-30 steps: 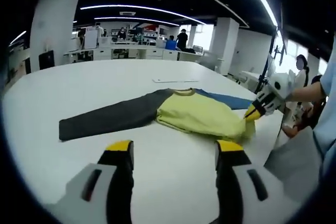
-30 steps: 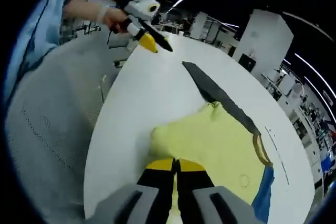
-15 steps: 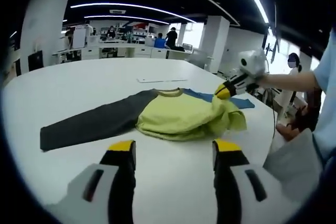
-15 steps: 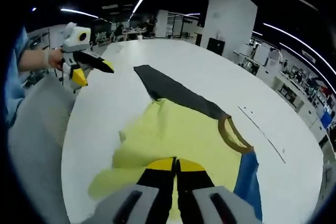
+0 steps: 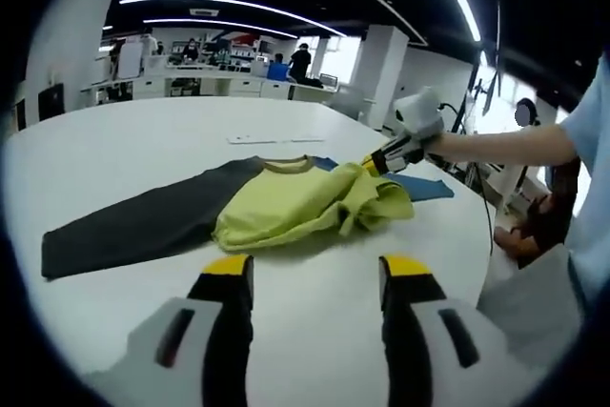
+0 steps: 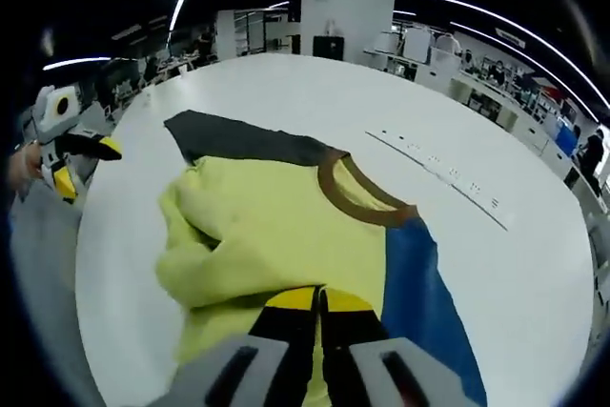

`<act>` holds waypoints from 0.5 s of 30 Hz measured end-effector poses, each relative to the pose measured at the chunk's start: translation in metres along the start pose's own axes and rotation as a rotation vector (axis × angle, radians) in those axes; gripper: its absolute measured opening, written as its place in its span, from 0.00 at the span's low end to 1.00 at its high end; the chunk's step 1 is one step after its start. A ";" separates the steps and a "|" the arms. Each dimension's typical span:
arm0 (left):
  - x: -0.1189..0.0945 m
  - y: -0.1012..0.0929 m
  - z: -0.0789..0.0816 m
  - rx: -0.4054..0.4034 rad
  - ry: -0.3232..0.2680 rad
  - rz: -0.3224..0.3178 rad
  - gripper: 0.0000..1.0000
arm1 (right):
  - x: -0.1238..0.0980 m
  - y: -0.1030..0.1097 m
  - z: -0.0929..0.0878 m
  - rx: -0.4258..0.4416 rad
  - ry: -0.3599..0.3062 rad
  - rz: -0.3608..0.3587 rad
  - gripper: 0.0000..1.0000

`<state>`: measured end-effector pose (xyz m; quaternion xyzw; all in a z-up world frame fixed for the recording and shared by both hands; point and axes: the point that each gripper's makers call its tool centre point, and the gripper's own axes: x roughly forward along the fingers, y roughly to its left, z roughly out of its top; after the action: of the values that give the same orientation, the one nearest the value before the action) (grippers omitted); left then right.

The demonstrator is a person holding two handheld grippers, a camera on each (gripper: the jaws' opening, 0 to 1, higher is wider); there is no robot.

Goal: Fold the garment on the visible template until the final outline fits inside the template.

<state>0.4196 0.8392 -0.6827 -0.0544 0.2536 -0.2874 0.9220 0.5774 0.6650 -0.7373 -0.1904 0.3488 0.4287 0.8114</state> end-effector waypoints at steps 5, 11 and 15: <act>0.015 -0.009 -0.002 0.011 0.016 -0.024 0.46 | 0.006 0.000 -0.005 -0.004 0.016 0.002 0.00; 0.031 -0.020 -0.006 0.007 0.030 -0.057 0.43 | 0.016 -0.001 -0.014 -0.009 0.043 0.006 0.00; 0.033 -0.023 -0.006 0.005 0.032 -0.070 0.40 | 0.019 0.000 -0.018 -0.003 0.052 0.006 0.00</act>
<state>0.4279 0.8018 -0.6967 -0.0561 0.2656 -0.3212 0.9073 0.5777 0.6646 -0.7642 -0.2019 0.3696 0.4265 0.8004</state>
